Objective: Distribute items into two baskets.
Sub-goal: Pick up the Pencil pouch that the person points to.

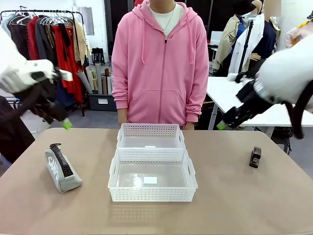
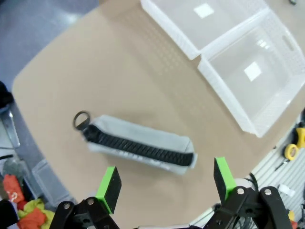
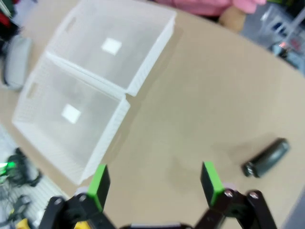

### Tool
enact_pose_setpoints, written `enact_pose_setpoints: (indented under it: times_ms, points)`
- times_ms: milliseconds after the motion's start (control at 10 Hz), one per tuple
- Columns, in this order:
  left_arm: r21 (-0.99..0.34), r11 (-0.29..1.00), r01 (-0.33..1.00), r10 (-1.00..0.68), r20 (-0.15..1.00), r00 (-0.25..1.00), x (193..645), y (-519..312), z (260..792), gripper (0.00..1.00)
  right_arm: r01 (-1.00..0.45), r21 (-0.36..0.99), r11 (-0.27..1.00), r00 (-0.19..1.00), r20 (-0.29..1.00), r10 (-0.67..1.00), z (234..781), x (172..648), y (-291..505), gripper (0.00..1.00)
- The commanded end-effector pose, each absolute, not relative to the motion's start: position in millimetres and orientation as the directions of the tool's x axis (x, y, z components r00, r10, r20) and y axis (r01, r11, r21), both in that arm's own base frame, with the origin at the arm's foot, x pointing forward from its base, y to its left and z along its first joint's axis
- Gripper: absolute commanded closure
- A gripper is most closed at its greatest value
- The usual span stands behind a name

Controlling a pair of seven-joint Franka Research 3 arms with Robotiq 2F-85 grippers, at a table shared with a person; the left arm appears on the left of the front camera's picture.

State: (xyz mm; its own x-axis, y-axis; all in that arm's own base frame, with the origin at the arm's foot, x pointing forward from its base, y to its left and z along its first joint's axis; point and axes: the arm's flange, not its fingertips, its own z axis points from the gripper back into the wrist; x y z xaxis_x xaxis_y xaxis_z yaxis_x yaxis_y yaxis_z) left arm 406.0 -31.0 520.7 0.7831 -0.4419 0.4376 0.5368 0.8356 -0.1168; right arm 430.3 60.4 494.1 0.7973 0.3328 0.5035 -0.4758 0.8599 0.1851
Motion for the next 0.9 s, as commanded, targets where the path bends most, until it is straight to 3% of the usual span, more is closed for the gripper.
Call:
enact_pose_setpoints:
  times_ms: [0, 400, 800]
  points:
    - [-0.164, 0.838, 0.52, -0.385, 0.496, 0.778, 389, 6, 538, 0.0, -0.466, 0.251, 0.848, 0.801, 0.526, 0.285, 507, 432, 18, 0.0]
    - [-0.223, 0.88, 0.419, -0.199, 0.628, 0.752, 331, 90, 577, 0.0, -0.455, 0.371, 0.809, 0.773, 0.616, 0.153, 542, 395, -77, 0.0]
    - [-0.253, 0.888, 0.384, -0.141, 0.645, 0.751, 329, 111, 580, 0.0, -0.459, 0.401, 0.793, 0.748, 0.656, 0.102, 553, 365, -115, 0.0]
